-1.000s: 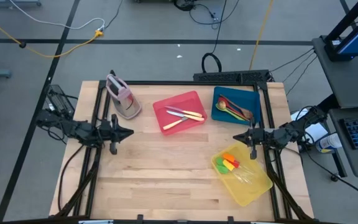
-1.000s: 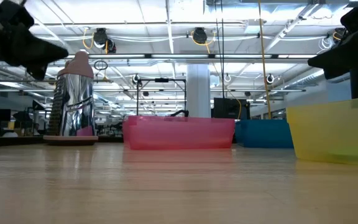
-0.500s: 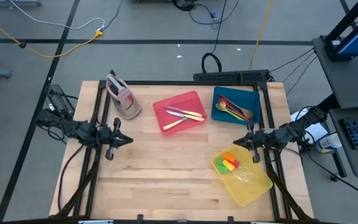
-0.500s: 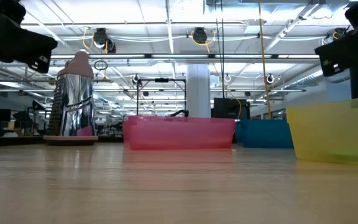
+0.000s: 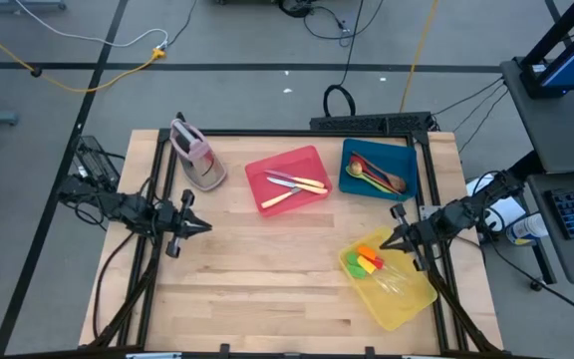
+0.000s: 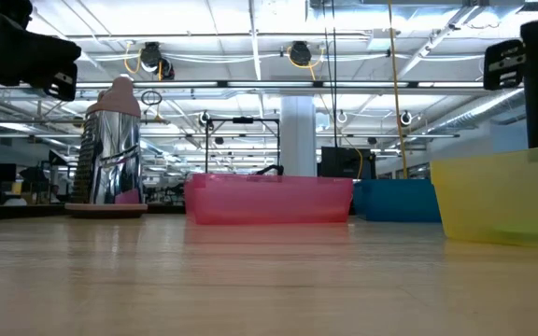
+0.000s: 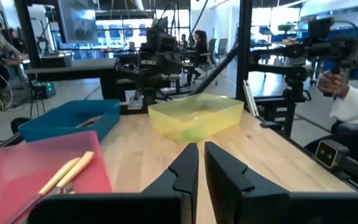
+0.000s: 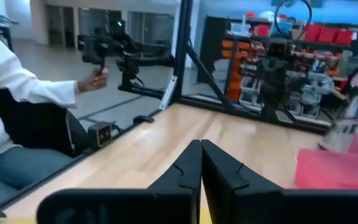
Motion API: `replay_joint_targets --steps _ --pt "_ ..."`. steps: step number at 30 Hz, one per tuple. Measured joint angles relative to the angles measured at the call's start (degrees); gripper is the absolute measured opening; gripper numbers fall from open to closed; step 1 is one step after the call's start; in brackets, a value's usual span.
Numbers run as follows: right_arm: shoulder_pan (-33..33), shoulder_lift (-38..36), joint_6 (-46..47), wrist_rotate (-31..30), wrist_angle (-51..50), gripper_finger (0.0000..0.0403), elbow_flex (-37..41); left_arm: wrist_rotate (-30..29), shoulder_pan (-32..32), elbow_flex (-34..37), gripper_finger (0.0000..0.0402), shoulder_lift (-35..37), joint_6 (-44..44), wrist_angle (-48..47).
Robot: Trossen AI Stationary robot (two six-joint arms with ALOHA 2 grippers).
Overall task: Pick & Place Kitchen Items
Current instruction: Return to Home Position
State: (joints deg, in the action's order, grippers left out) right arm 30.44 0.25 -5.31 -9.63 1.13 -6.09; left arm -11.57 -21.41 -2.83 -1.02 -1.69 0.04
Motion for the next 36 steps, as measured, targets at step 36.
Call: replay_joint_targets --steps 36 --pt "-20.7 0.0 4.9 8.6 0.3 0.0002 5.1 0.1 0.0 0.0 0.0031 -0.1 -2.4 -1.9"
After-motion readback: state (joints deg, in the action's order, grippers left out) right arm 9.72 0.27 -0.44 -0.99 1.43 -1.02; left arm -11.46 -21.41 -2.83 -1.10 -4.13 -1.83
